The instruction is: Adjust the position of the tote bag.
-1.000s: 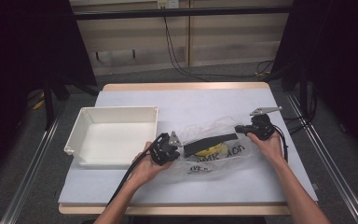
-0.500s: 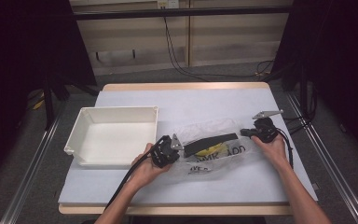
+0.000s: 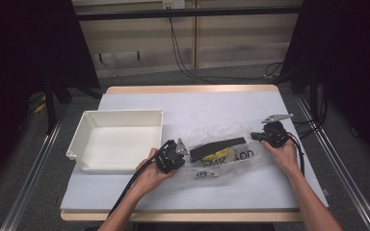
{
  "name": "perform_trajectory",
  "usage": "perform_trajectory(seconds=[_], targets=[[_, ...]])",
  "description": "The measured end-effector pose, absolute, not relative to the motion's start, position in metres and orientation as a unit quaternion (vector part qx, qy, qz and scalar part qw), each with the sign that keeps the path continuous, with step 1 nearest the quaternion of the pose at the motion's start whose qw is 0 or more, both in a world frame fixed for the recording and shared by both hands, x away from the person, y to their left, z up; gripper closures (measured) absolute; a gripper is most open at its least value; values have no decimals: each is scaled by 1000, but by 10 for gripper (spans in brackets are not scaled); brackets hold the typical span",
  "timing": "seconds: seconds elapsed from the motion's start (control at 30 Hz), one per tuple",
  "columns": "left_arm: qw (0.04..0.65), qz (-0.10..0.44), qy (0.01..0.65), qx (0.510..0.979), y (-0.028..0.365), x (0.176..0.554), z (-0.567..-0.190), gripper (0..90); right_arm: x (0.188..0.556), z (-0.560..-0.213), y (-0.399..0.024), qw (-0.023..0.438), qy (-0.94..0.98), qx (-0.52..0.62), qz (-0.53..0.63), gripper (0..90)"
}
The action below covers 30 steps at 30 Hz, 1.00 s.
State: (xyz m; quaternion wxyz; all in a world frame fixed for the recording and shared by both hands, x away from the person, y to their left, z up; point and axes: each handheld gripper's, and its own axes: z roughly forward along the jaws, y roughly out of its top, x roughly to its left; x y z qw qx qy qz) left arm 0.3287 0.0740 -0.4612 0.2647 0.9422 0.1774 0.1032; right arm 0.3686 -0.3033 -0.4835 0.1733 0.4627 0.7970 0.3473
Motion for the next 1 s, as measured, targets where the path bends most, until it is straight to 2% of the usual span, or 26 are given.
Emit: perform_trajectory(seconds=[0.43, 0.77, 0.9, 1.0], targets=[[336, 91, 193, 918, 90, 332, -439, 900, 334, -451, -303, 158, 788, 403, 438, 900], [345, 99, 168, 918, 82, 333, -414, 900, 312, -438, -283, 144, 806, 353, 453, 900], [345, 98, 163, 919, 69, 343, -406, 900, 305, -438, -280, 133, 808, 346, 457, 900], [322, 99, 163, 927, 57, 357, -404, 900, 300, -440, -278, 132, 811, 342, 456, 900]])
